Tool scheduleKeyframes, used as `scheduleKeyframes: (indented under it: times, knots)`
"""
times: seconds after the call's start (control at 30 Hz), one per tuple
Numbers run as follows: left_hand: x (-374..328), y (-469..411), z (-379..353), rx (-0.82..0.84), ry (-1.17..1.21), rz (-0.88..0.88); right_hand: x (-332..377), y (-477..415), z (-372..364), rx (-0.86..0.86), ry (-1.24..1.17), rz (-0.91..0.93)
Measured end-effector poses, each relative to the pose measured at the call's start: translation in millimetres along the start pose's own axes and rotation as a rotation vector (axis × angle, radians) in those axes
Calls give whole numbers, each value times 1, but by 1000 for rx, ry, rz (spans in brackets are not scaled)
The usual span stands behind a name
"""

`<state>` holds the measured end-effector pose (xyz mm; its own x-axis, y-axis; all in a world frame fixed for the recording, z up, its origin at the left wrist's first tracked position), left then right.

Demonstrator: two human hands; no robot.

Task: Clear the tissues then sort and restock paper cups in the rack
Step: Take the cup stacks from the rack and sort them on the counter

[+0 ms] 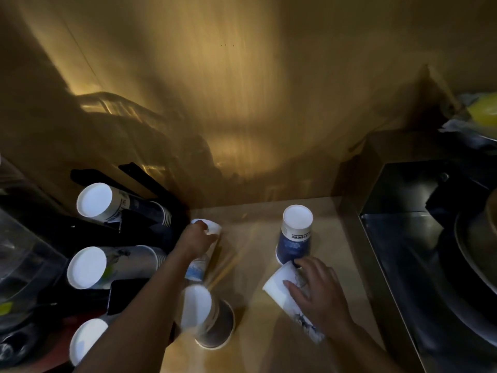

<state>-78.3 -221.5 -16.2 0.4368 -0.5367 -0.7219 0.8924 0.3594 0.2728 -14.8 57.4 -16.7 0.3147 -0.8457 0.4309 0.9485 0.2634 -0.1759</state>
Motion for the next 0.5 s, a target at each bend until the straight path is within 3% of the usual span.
scheduleKeyframes:
  times: [0.1, 0.27, 0.5]
  knots:
    - [-4, -4, 3, -14, -112, -24, 1, 10, -16, 44, 63, 17]
    - [22, -10, -2, 130, -443, 68, -16, 24, -45, 271, 194, -8]
    - [62, 5, -22, 143, -386, 144, -19, 33, -58, 412, 196, -48]
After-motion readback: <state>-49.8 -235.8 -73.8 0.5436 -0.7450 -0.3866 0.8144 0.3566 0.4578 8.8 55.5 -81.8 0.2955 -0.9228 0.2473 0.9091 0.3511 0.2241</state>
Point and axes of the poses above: each hand's wrist, its own y-axis away from the middle knuckle, its own z-axis out of the back of the hand, x = y × z, the point moved 7 cm from there along -y, towards the middle knuckle, and after that the axes turned 14 degrees about y, right-handed, at the moved point
